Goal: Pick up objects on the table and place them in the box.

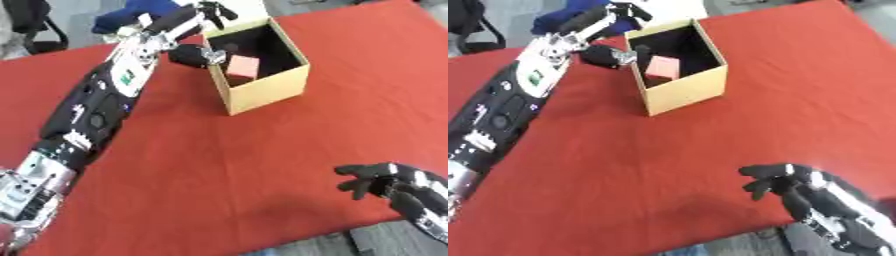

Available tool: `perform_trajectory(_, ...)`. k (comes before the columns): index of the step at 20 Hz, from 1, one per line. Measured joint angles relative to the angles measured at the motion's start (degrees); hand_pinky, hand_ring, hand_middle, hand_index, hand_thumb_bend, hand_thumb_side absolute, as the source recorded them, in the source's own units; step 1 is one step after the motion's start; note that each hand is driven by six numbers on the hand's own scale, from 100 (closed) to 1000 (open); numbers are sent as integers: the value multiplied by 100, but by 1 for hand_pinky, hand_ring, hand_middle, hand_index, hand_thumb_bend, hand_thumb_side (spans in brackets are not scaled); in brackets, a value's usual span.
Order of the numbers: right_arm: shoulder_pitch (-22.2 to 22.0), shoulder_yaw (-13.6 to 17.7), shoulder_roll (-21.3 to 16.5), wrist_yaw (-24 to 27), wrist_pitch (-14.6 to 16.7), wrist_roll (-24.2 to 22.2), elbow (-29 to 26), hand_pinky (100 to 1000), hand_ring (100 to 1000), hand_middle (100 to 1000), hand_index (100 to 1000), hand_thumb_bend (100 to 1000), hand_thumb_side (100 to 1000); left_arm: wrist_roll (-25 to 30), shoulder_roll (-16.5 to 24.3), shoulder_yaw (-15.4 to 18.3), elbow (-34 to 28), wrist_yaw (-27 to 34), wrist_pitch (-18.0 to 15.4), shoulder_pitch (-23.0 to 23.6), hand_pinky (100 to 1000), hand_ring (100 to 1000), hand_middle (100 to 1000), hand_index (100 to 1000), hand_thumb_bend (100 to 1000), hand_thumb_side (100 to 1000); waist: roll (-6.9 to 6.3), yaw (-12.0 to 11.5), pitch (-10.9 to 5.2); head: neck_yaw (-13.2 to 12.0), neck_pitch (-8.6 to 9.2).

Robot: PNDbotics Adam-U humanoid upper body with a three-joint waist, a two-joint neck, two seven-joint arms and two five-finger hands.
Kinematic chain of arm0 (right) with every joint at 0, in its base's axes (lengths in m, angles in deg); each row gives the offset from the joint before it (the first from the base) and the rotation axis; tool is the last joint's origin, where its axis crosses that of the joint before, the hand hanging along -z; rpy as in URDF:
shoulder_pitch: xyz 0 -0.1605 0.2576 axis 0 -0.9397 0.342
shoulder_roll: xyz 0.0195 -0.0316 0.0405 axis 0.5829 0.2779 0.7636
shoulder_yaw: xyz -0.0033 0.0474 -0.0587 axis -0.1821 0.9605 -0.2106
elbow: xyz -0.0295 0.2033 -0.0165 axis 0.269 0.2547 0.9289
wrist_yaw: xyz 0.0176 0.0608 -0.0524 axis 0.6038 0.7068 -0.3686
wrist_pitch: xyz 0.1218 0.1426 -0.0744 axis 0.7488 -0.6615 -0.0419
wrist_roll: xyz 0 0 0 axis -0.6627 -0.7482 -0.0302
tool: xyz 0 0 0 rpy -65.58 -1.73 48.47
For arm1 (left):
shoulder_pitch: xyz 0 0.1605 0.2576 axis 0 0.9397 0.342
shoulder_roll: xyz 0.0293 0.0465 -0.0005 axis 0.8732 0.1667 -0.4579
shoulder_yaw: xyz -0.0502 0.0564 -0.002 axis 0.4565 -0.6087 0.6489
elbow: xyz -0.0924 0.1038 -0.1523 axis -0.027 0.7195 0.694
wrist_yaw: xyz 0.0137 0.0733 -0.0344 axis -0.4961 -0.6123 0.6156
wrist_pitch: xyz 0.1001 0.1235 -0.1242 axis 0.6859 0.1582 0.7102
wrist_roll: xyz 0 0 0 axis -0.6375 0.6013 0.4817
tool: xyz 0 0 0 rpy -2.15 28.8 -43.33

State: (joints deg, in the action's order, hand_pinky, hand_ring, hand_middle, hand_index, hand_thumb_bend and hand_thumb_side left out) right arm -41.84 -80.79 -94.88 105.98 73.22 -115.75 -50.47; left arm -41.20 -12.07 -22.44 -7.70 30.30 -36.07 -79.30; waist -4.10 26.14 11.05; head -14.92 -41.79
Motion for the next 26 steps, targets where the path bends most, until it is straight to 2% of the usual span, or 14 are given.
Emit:
perform_trajectory(2,-19,15,0,0,9,18,0,850,936,589,826,100,551,115,61,0,-254,336,170,50,1000,747,789,883,254,635,3,-3,-3,13,-5)
perform_trajectory(3,-26,29,0,0,13,25,1,849,934,589,825,100,546,158,79,0,-349,447,238,66,1000,710,751,858,148,648,2,-9,-9,13,-8)
perform_trajectory(4,-42,56,-3,4,16,45,1,849,934,589,825,100,546,174,81,9,-450,545,280,103,1000,707,748,856,142,650,2,-67,-22,4,-24)
perform_trajectory(5,-46,94,-8,14,21,79,1,849,934,589,825,100,545,162,81,61,-567,640,304,192,1000,690,730,844,100,680,2,-194,-45,0,-47)
perform_trajectory(8,-66,214,-37,29,39,206,0,849,934,589,825,100,544,5,80,295,-957,917,338,626,1000,679,715,833,100,701,67,-658,-64,69,-77)
perform_trajectory(10,-99,286,-53,29,58,284,-2,849,934,589,825,100,544,-125,78,404,-1252,1108,368,947,1000,675,710,828,100,724,109,-836,-64,140,-105)
perform_trajectory(15,-147,396,-67,26,91,403,-3,849,934,589,825,100,544,-285,20,629,-2042,1596,571,1722,1000,666,695,820,100,789,122,-1034,-61,218,-155)
perform_trajectory(19,-177,453,-68,17,110,463,-4,848,934,589,825,100,546,-250,-126,854,-2655,1977,872,2319,1000,659,675,808,100,770,173,-1141,-34,235,-197)
perform_trajectory(26,-193,508,-69,9,175,533,-8,848,934,588,825,100,540,7,-382,1129,-3764,2664,1255,3370,1000,655,672,810,100,806,254,-1232,16,189,-202)
